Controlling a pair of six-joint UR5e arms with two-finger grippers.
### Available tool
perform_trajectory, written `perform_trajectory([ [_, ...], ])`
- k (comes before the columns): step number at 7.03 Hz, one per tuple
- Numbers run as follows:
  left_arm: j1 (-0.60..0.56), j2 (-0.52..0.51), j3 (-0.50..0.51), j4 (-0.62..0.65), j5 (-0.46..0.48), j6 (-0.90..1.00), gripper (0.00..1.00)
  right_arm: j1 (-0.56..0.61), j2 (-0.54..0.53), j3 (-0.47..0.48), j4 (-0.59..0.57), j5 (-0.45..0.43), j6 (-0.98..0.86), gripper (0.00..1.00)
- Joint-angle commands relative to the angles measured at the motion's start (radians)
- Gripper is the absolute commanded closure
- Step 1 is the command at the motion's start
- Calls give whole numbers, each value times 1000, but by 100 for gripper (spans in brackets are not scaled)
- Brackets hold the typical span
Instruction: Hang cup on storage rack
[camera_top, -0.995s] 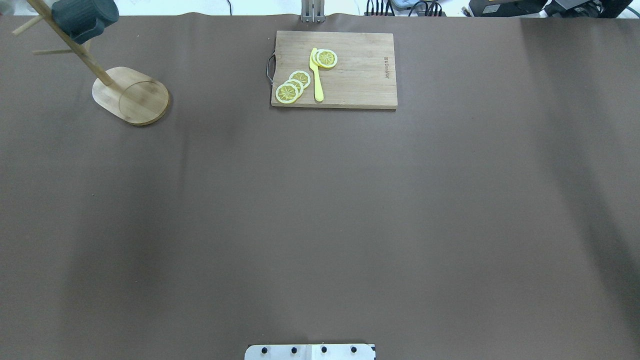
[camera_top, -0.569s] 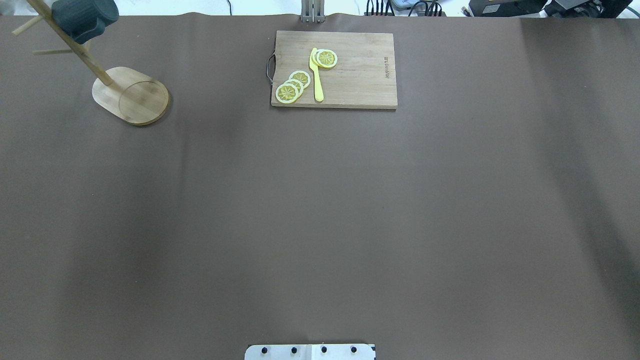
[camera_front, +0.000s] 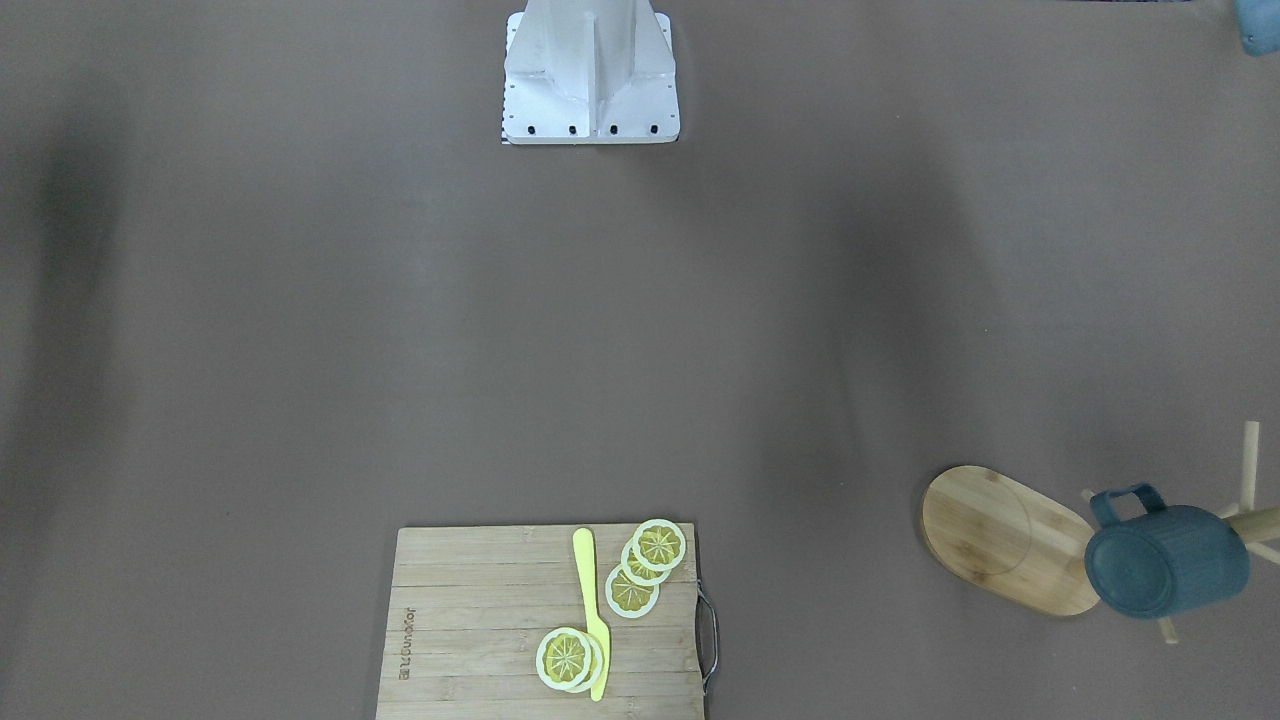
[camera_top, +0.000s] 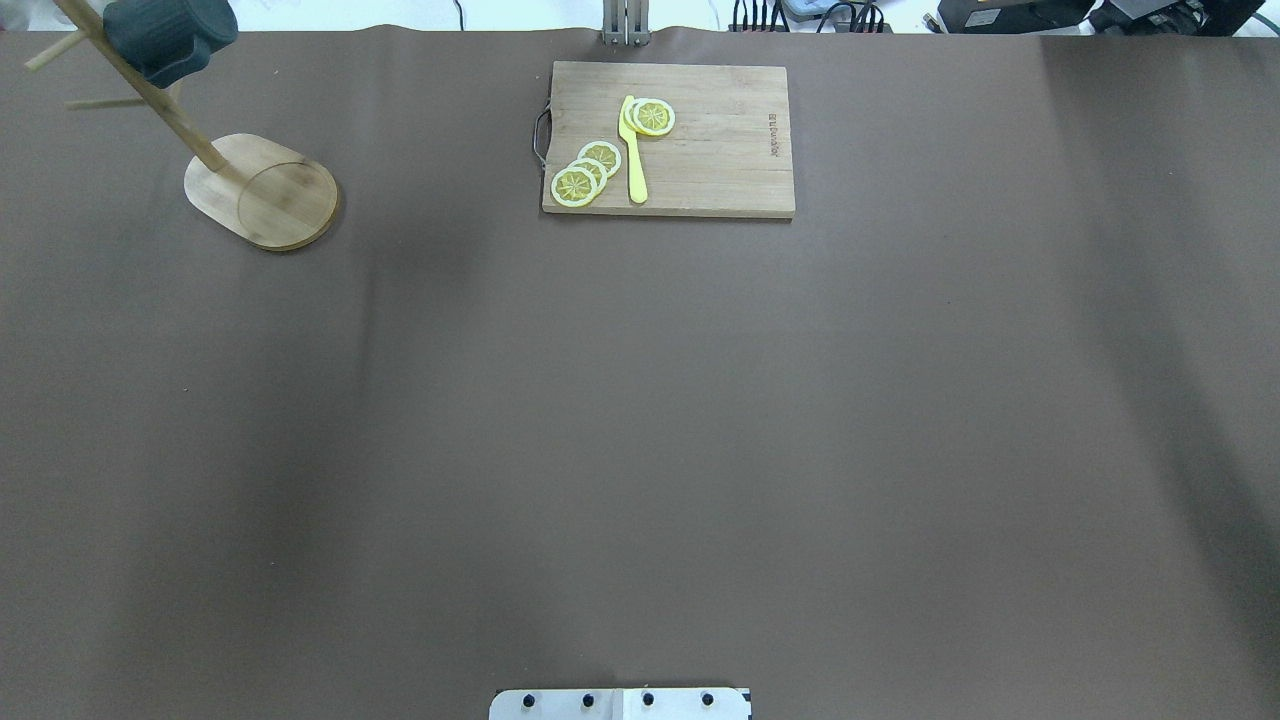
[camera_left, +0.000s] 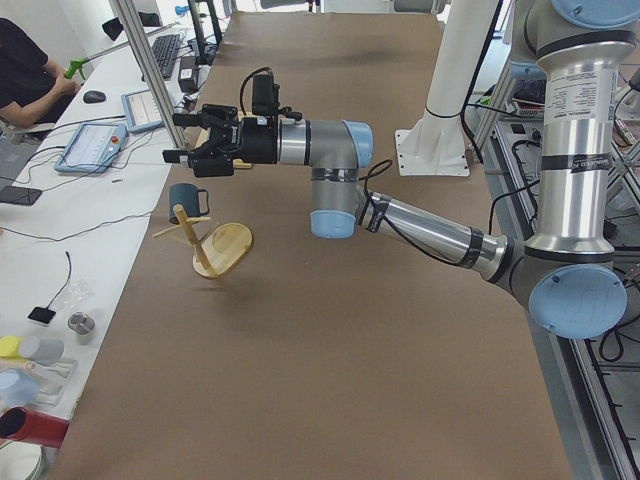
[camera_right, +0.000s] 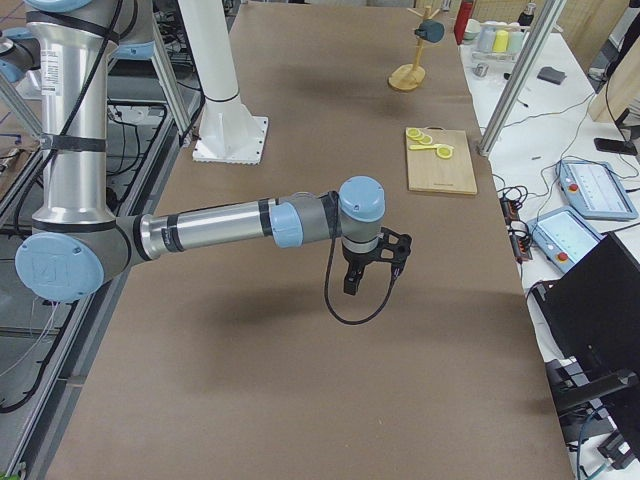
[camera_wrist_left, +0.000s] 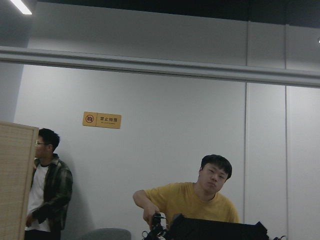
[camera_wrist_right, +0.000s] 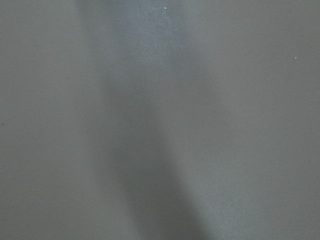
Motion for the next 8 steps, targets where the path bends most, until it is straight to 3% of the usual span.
perform_trajectory([
  [1,-116,10,17,148,-175,124,2,0,-2,0,0,3,0,0],
  [2,-290,-13,46,281,-472,147,2,-2,-2,0,0,3,0,0],
  [3,-374,-57,137,324,-661,219,2,-2,-2,0,0,3,0,0],
  [5,-376,-48,262,360,-805,270,2,-2,-2,0,0,5,0,0],
  [6,-375,-54,275,478,-929,273,2,-3,0,0,0,2,0,0],
  [8,-317,-60,255,668,-1002,272,2,-3,3,0,0,-1,0,0],
])
